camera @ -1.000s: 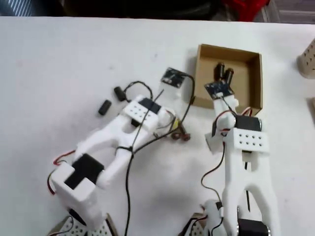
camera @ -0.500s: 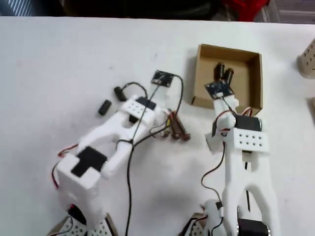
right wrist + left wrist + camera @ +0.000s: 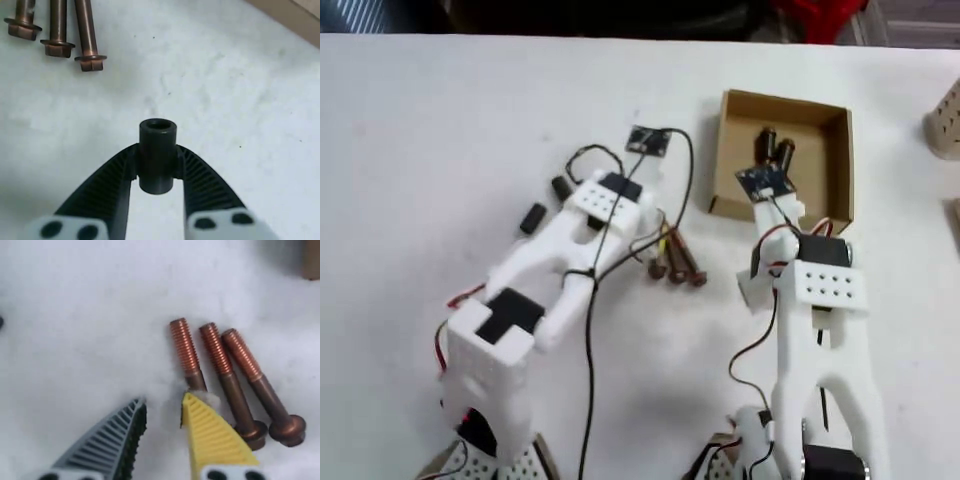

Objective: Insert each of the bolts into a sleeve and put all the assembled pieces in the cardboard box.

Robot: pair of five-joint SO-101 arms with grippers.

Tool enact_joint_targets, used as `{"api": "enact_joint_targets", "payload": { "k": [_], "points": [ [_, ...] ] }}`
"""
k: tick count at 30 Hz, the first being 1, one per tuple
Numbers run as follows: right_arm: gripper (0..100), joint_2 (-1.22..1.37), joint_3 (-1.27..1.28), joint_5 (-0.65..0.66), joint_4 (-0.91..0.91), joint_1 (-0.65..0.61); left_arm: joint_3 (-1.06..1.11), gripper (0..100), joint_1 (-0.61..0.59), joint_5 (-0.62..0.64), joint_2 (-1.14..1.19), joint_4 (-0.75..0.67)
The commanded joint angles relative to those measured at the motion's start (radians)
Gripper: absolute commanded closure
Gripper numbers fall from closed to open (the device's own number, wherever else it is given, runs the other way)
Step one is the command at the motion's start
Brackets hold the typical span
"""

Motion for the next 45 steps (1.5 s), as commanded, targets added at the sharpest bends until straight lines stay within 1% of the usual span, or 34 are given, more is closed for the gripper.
{"api": "enact_joint_targets", "payload": {
  "k": [1, 4, 7, 11, 17, 20, 22, 26, 29, 30, 31, 33, 36, 40, 43, 45],
  "points": [
    [98.1, -0.041, -0.008, -0.005, 0.007, 0.002, 0.014, 79, 0.019, 0.048, -0.11, 0.002],
    [98.1, -0.041, -0.008, 0.011, 0.007, 0.002, 0.015, 79, 0.035, 0.051, -0.111, -0.008],
    [98.1, -0.041, -0.008, 0.014, 0.007, 0.002, 0.025, 79, 0.035, 0.052, -0.111, -0.049],
    [98.1, -0.041, -0.008, 0.014, 0.007, 0.002, 0.025, 79, 0.035, 0.052, -0.105, -0.055],
    [98.1, -0.041, -0.008, 0.014, 0.007, 0.004, -0.017, 79, 0.036, 0.052, 0.054, -0.061],
    [98.1, -0.041, -0.008, 0.014, 0.007, 0.007, -0.08, 79, 0.035, 0.052, 0.113, 0.0],
    [98.1, -0.041, -0.008, 0.014, 0.007, 0.007, -0.11, 82, 0.035, 0.052, 0.13, 0.044],
    [98.1, -0.041, -0.008, 0.014, 0.007, 0.007, -0.11, 98, 0.035, 0.044, 0.128, 0.057],
    [98.1, -0.041, -0.008, 0.014, 0.007, 0.007, -0.12, 97, 0.035, 0.038, 0.125, 0.091],
    [98.1, -0.041, -0.008, 0.015, 0.007, 0.007, -0.13, 98, 0.035, 0.008, 0.125, 0.114],
    [98.1, -0.041, -0.008, 0.015, 0.007, 0.007, -0.149, 98, 0.035, -0.049, 0.125, 0.14],
    [98.1, -0.041, -0.008, 0.015, 0.007, 0.007, -0.192, 98, 0.028, -0.199, 0.125, 0.215],
    [98.1, -0.041, -0.008, 0.015, 0.007, 0.007, -0.255, 98, 0.016, -0.453, 0.125, 0.304],
    [98.1, -0.041, -0.003, 0.015, 0.007, 0.007, -0.315, 98, -0.031, -0.799, 0.125, 0.374],
    [98.1, -0.041, 0.0, 0.015, 0.007, 0.007, -0.324, 98, -0.036, -1.079, 0.125, 0.43],
    [98.1, -0.041, 0.0, 0.015, 0.007, 0.007, -0.305, 98, -0.036, -1.218, 0.125, 0.434]
  ]
}}
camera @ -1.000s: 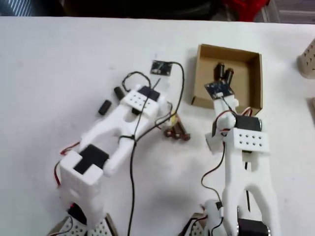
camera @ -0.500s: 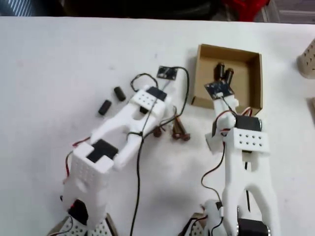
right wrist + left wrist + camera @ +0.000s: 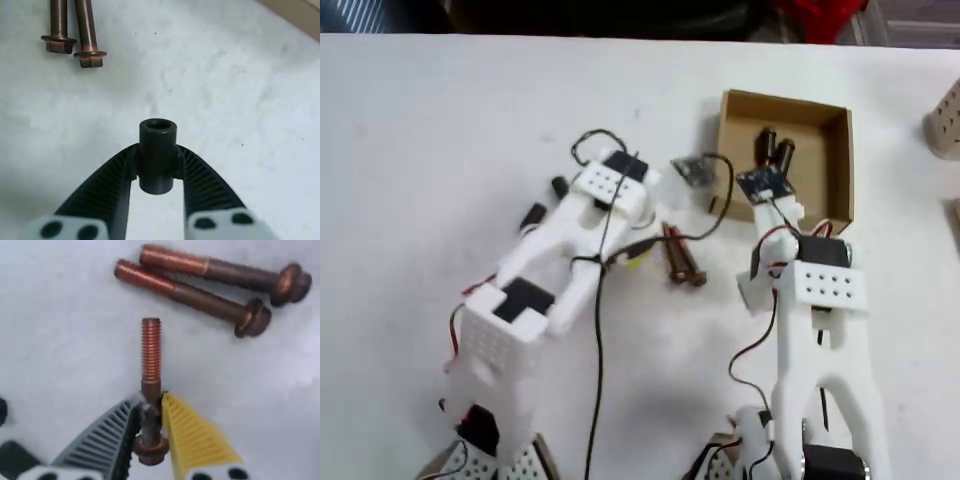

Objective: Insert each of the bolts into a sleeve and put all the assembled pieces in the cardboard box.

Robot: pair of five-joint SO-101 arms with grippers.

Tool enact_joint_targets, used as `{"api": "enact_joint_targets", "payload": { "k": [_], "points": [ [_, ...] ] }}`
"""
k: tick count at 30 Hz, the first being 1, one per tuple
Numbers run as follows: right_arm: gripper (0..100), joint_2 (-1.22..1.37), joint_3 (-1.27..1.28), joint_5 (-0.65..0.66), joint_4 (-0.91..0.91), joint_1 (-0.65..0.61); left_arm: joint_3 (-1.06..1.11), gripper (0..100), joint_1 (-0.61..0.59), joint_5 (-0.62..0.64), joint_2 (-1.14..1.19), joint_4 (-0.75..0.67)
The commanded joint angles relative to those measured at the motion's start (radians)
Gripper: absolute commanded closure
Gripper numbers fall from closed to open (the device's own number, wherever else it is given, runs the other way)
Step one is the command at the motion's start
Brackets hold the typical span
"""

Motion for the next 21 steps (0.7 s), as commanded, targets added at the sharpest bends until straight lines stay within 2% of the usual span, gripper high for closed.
{"api": "enact_joint_targets", "payload": {
  "k": [1, 5, 11, 15, 19, 21],
  "points": [
    [98.1, -0.041, -0.008, 0.014, 0.007, 0.007, -0.026, 98, -0.018, -0.304, -0.01, 0.034],
    [98.1, -0.041, -0.008, 0.014, 0.007, 0.005, -0.023, 97, -0.038, -0.476, -0.01, 0.029],
    [98.1, -0.041, -0.006, 0.015, 0.007, 0.002, -0.044, 79, -0.054, -0.354, -0.001, -0.014],
    [98.1, -0.041, -0.006, 0.015, -0.002, 0.001, -0.038, 80, -0.054, -0.344, 0.001, -0.014],
    [98.1, -0.041, -0.005, 0.015, -0.002, 0.001, -0.048, 80, -0.054, -0.178, -0.008, -0.025],
    [98.1, -0.041, -0.005, 0.015, -0.002, 0.001, -0.061, 81, -0.056, 0.02, -0.019, -0.044]
  ]
}}
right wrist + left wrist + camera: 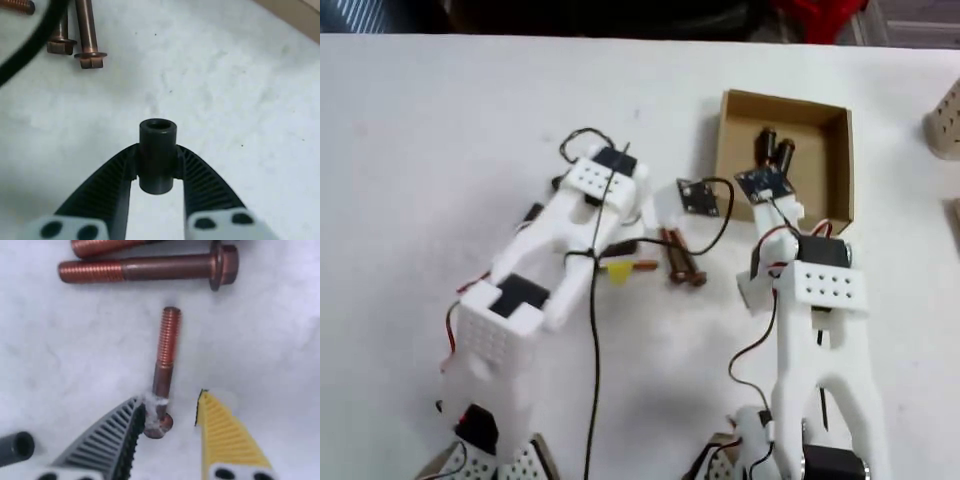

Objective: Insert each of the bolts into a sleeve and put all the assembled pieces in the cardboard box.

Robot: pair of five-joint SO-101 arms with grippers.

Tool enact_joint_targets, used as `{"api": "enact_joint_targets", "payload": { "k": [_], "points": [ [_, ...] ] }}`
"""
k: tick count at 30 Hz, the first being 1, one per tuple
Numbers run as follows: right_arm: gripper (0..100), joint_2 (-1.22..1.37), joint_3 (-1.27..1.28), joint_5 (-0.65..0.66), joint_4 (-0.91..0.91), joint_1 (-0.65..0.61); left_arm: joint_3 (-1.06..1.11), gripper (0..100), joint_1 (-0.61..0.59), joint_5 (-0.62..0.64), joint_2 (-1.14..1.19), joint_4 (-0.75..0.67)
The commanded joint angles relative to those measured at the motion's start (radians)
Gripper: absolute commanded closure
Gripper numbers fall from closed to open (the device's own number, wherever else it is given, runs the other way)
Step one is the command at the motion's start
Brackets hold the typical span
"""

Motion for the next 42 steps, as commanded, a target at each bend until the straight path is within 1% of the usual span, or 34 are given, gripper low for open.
{"api": "enact_joint_targets", "payload": {
  "k": [1, 3, 5, 7, 9, 12, 14, 16, 21, 25, 29, 34, 39, 42],
  "points": [
    [98.1, -0.041, -0.005, 0.015, -0.002, 0.001, -0.068, 81, -0.027, 0.362, -0.044, -0.028],
    [98.1, -0.041, -0.005, 0.015, -0.002, 0.001, -0.098, 81, -0.054, 0.612, -0.081, 0.017],
    [98.1, -0.041, 0.0, 0.015, -0.007, 0.001, -0.114, 81, -0.073, 0.83, -0.13, 0.068],
    [98.1, -0.041, 0.006, 0.034, -0.008, 0.001, -0.103, 81, -0.058, 0.994, -0.177, 0.127],
    [98.1, -0.041, 0.009, 0.041, -0.01, 0.001, -0.071, 81, -0.016, 1.092, -0.211, 0.18],
    [98.1, -0.041, 0.011, 0.043, -0.021, 0.001, 0.011, 81, 0.07, 1.157, -0.226, 0.196],
    [98.1, -0.041, 0.011, 0.043, -0.021, 0.001, 0.091, 81, 0.111, 1.178, -0.232, 0.146],
    [98.1, -0.041, 0.012, 0.043, -0.021, 0.001, 0.155, 81, 0.128, 1.227, -0.234, 0.069],
    [98.1, -0.041, 0.012, 0.048, -0.021, 0.001, 0.301, 81, 0.125, 1.412, -0.229, -0.092],
    [98.1, -0.041, 0.012, 0.049, -0.022, 0.001, 0.367, 81, 0.091, 1.484, -0.236, -0.226],
    [98.1, -0.041, 0.012, 0.049, -0.022, 0.001, 0.377, 81, 0.073, 1.565, -0.236, -0.295],
    [98.1, -0.041, 0.012, 0.051, -0.022, 0.001, 0.377, 81, 0.065, 1.64, -0.237, -0.344],
    [98.1, -0.041, 0.012, 0.051, -0.022, -0.001, 0.371, 81, 0.051, 1.646, -0.24, -0.338],
    [98.1, -0.041, 0.012, 0.051, -0.022, -0.001, 0.399, 81, 0.044, 1.646, -0.3, -0.333]
  ]
}}
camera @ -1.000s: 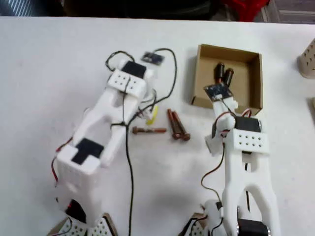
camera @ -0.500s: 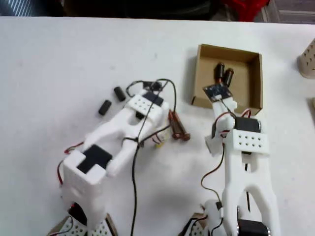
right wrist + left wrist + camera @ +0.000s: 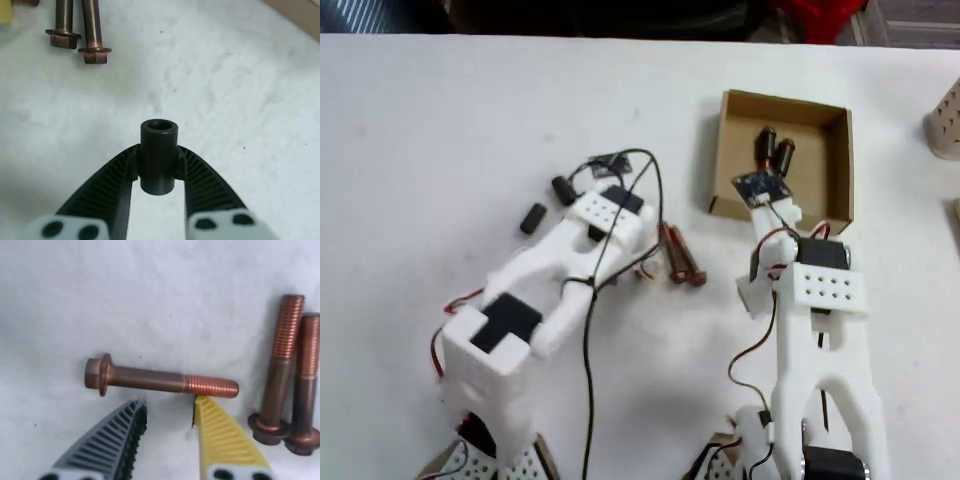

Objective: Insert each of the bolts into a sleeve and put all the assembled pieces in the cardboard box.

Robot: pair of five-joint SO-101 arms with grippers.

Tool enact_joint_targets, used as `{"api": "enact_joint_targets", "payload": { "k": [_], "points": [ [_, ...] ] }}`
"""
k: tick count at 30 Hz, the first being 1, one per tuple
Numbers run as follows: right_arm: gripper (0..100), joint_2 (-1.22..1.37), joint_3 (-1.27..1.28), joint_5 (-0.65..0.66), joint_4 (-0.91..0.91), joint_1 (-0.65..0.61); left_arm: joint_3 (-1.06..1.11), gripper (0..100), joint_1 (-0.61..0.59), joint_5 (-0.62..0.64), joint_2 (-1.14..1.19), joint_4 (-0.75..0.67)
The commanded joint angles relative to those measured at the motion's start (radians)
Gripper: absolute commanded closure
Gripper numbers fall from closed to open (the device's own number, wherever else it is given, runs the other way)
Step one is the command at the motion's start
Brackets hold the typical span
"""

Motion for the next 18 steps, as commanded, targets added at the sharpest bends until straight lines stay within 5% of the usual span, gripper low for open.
{"api": "enact_joint_targets", "payload": {
  "k": [1, 6, 11, 18],
  "points": [
    [98.1, -0.036, -0.008, 0.014, -0.015, -0.001, 0.035, 81, -0.038, 0.017, -0.136, -0.035],
    [98.1, -0.036, -0.008, 0.014, -0.015, -0.001, 0.195, 81, -0.065, 0.012, -0.272, -0.146],
    [98.1, -0.036, -0.008, 0.014, -0.015, -0.001, 0.218, 99, -0.128, -0.155, -0.277, -0.143],
    [98.1, -0.036, -0.008, 0.014, -0.015, -0.001, 0.226, 98, -0.117, -0.181, -0.271, -0.078]
  ]
}}
